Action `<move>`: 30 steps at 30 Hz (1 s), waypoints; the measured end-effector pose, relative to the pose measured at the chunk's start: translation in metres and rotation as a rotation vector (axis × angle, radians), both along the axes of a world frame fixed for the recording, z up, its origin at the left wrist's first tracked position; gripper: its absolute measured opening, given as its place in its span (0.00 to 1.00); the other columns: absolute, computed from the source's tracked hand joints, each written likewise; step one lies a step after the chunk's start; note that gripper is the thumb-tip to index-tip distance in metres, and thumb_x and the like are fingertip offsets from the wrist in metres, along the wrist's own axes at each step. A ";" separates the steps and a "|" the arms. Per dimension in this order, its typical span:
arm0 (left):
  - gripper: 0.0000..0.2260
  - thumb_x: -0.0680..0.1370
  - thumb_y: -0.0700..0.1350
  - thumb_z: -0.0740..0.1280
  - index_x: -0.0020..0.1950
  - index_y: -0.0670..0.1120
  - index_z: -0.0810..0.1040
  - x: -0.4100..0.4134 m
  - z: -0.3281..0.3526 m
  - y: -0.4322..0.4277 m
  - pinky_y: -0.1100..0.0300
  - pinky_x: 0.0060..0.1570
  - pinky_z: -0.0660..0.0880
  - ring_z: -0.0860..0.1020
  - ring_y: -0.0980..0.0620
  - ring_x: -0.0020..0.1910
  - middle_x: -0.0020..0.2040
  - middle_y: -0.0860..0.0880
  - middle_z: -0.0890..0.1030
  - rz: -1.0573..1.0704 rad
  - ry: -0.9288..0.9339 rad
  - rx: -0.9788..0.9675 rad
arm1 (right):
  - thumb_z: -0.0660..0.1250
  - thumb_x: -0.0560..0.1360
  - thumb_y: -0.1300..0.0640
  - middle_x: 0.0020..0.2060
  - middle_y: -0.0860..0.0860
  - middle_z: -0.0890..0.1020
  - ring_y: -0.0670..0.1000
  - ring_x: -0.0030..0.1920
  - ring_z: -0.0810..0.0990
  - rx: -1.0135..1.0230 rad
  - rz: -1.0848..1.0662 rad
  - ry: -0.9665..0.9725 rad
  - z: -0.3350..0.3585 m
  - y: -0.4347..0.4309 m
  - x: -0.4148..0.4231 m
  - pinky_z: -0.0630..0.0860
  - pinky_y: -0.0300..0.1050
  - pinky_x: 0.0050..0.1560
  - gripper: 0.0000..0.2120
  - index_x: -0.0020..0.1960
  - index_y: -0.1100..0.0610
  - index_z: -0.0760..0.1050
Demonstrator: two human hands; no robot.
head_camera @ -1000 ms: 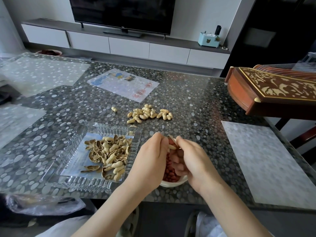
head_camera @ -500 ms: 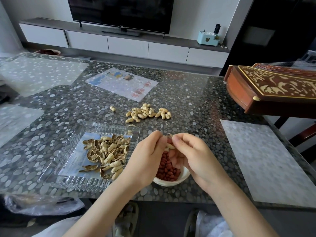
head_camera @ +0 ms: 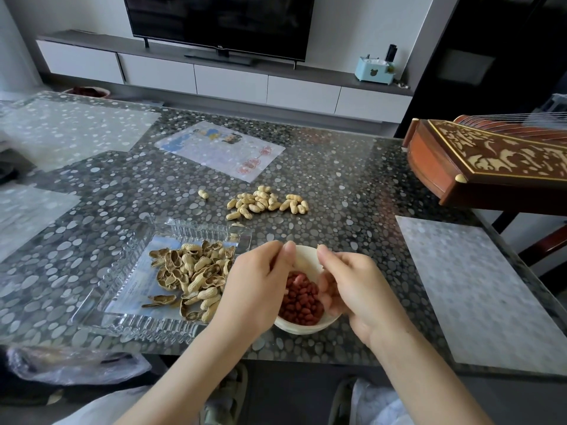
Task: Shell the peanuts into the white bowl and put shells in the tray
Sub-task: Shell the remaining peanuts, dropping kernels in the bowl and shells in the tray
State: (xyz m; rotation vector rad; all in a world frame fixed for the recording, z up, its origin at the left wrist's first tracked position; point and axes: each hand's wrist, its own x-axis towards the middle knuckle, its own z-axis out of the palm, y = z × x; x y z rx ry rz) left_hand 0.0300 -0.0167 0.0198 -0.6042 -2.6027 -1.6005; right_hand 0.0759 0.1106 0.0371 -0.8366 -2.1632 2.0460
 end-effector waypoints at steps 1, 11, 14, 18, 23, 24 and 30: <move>0.19 0.81 0.52 0.57 0.34 0.43 0.71 -0.002 -0.001 -0.001 0.67 0.29 0.63 0.66 0.60 0.26 0.27 0.53 0.70 0.012 0.000 -0.012 | 0.63 0.79 0.51 0.24 0.52 0.74 0.48 0.22 0.70 0.051 -0.001 0.009 0.000 0.001 0.000 0.63 0.38 0.21 0.17 0.35 0.58 0.74; 0.17 0.80 0.50 0.60 0.38 0.44 0.81 -0.035 0.013 -0.040 0.63 0.23 0.57 0.60 0.56 0.20 0.25 0.49 0.71 0.198 -0.119 0.051 | 0.64 0.79 0.56 0.25 0.52 0.74 0.48 0.24 0.71 -0.041 0.071 0.137 0.008 -0.001 -0.006 0.64 0.39 0.22 0.12 0.39 0.62 0.74; 0.18 0.80 0.49 0.61 0.40 0.38 0.82 -0.057 0.010 -0.072 0.60 0.28 0.58 0.62 0.51 0.22 0.25 0.47 0.69 0.357 -0.148 -0.077 | 0.66 0.78 0.57 0.27 0.53 0.76 0.49 0.26 0.74 0.016 0.211 0.188 0.007 -0.016 -0.021 0.67 0.40 0.23 0.09 0.43 0.62 0.77; 0.18 0.79 0.51 0.61 0.36 0.41 0.81 -0.074 0.002 -0.101 0.59 0.32 0.63 0.68 0.48 0.28 0.30 0.43 0.76 0.400 -0.222 -0.199 | 0.68 0.77 0.57 0.29 0.49 0.79 0.47 0.28 0.78 0.390 0.401 0.231 0.000 -0.046 -0.053 0.70 0.35 0.26 0.05 0.47 0.59 0.80; 0.23 0.80 0.55 0.59 0.30 0.42 0.69 -0.080 -0.006 -0.108 0.61 0.30 0.60 0.64 0.49 0.25 0.26 0.48 0.68 0.363 -0.216 -0.332 | 0.66 0.77 0.57 0.34 0.45 0.80 0.43 0.30 0.78 0.705 0.549 0.216 -0.011 -0.063 -0.087 0.73 0.34 0.31 0.10 0.58 0.54 0.78; 0.23 0.80 0.55 0.59 0.29 0.43 0.65 -0.081 -0.006 -0.109 0.60 0.30 0.59 0.63 0.49 0.26 0.26 0.48 0.66 0.369 -0.195 -0.346 | 0.65 0.78 0.59 0.37 0.47 0.82 0.45 0.31 0.79 0.762 0.500 0.216 -0.011 -0.060 -0.094 0.76 0.37 0.34 0.11 0.59 0.54 0.79; 0.22 0.80 0.54 0.57 0.30 0.45 0.61 -0.084 -0.004 -0.107 0.59 0.29 0.58 0.61 0.50 0.26 0.26 0.48 0.64 0.425 -0.135 -0.316 | 0.63 0.79 0.58 0.51 0.53 0.82 0.55 0.50 0.80 1.108 0.359 -0.037 -0.036 -0.035 -0.171 0.69 0.42 0.41 0.09 0.56 0.55 0.80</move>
